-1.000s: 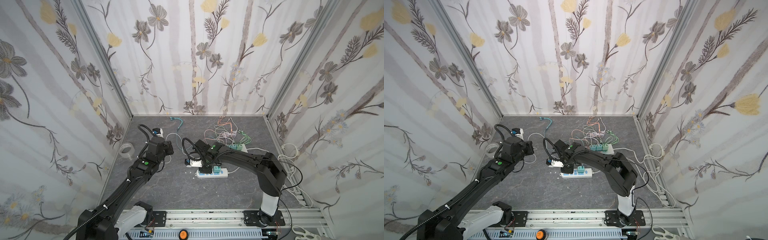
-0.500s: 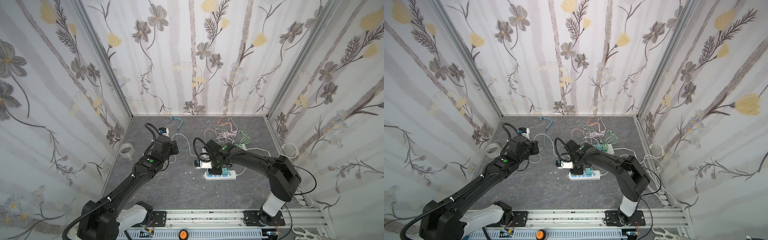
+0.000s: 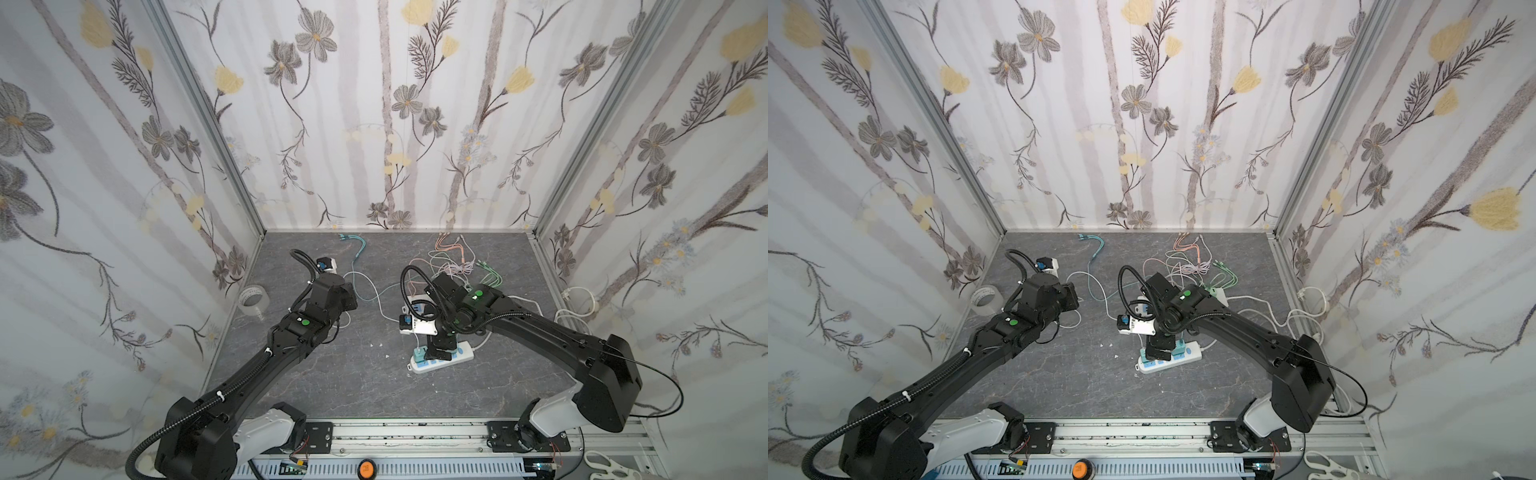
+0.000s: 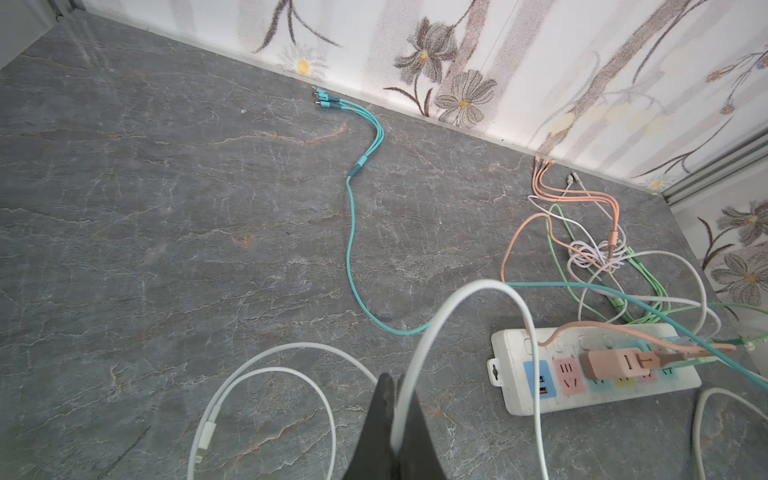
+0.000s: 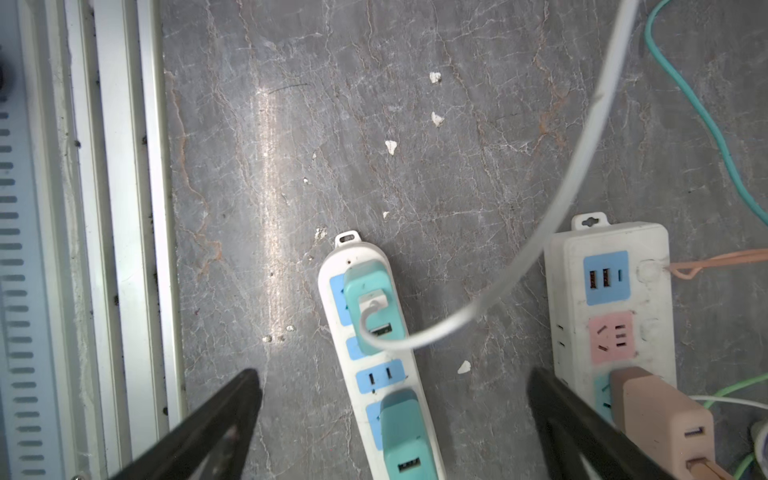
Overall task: Insert the plug
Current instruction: 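Open the right gripper and raise it away from the plugged charger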
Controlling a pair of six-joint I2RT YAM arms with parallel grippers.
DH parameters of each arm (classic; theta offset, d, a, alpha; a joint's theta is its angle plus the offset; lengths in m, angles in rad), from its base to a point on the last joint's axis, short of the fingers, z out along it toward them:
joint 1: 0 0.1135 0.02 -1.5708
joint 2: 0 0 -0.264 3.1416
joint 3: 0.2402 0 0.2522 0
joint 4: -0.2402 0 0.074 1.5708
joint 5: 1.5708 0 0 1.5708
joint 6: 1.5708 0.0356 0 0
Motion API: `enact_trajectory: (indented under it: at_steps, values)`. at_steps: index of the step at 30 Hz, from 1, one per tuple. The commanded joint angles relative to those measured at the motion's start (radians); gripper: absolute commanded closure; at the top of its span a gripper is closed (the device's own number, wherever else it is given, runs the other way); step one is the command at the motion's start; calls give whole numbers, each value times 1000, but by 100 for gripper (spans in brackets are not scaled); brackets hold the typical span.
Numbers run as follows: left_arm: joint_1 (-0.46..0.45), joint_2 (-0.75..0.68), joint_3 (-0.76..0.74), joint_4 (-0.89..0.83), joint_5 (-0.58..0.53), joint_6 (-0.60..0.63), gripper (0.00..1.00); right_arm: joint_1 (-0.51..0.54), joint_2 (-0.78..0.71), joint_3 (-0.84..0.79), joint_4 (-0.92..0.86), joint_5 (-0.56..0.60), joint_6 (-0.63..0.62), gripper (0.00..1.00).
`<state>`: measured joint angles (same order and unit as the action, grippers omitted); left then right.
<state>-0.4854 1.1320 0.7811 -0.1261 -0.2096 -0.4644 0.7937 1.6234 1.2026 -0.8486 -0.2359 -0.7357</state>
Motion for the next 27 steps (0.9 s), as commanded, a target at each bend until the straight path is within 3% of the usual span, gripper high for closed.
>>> enact_trajectory:
  at_steps: [1,7,10,14,19,25,27]
  values:
    - [1,5,-2,8,-51,-19,100,-7,-86,-21,32,-48,32,1]
    - [-1,107,55,-23,-11,-6,100,-89,-291,-151,241,-31,172,1]
    - [-11,191,114,-52,18,12,100,-142,-389,-259,463,85,351,1]
    - [-36,275,157,-37,41,24,98,-310,-514,-453,702,169,674,1]
    - [-76,369,225,-81,62,58,60,-410,-642,-567,737,246,885,1]
    - [-95,317,168,-91,58,128,26,-429,-707,-698,812,-209,808,4]
    - [-96,263,125,-97,55,159,14,-412,-694,-723,862,-253,804,6]
